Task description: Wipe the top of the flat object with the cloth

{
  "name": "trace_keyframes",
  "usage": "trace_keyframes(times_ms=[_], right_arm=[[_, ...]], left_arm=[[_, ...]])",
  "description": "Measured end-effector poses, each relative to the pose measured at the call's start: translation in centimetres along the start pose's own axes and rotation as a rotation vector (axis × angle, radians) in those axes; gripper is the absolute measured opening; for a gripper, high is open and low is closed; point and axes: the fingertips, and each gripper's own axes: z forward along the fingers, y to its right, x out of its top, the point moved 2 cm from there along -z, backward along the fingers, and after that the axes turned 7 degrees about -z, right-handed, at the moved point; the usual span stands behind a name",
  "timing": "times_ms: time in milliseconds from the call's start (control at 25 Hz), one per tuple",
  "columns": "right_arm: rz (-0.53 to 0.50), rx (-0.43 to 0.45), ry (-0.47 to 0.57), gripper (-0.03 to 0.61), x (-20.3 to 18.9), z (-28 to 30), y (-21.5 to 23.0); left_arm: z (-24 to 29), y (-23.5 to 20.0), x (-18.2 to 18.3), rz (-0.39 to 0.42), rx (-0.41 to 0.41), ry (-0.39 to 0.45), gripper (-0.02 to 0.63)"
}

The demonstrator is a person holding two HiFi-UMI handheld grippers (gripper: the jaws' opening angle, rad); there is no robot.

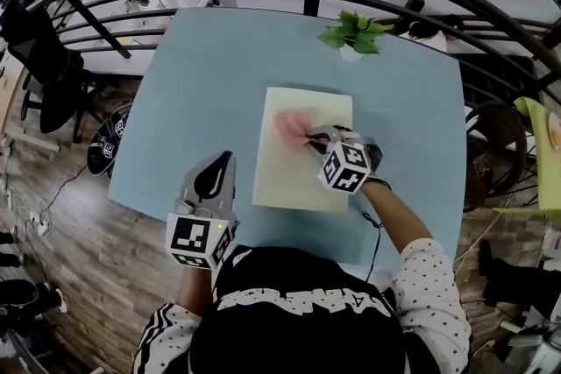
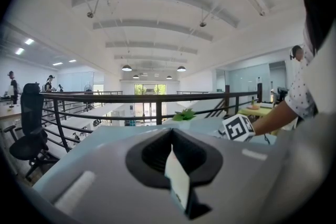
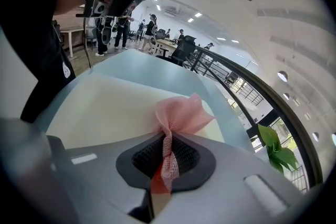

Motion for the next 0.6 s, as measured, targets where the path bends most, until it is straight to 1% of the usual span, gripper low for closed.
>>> trace_keyframes(times_ms=[80,200,360,600], right_arm=[[-0.008,0.012,0.004,0.021,0.2,-0.4,-0.9],[-0.021,0.027,0.006,0.021,0.7,-1.1,-2.1],[-0.034,0.046,0.011,0.021,1.3,-1.7,-3.7],[-0.04,0.071,0.026,0.021,1.7,-2.9,-5.7]], left_arm=[[0.0,0.4,0.0,0.002,-0.01,-0.005,0.0],[0.1,1.2,0.2,0.011,-0.025,0.014,0.0],[0.2,2.2,-0.3,0.005,-0.049,-0.013,0.0],[0.6,3.6,0.0,0.013,-0.066,0.003,0.0]])
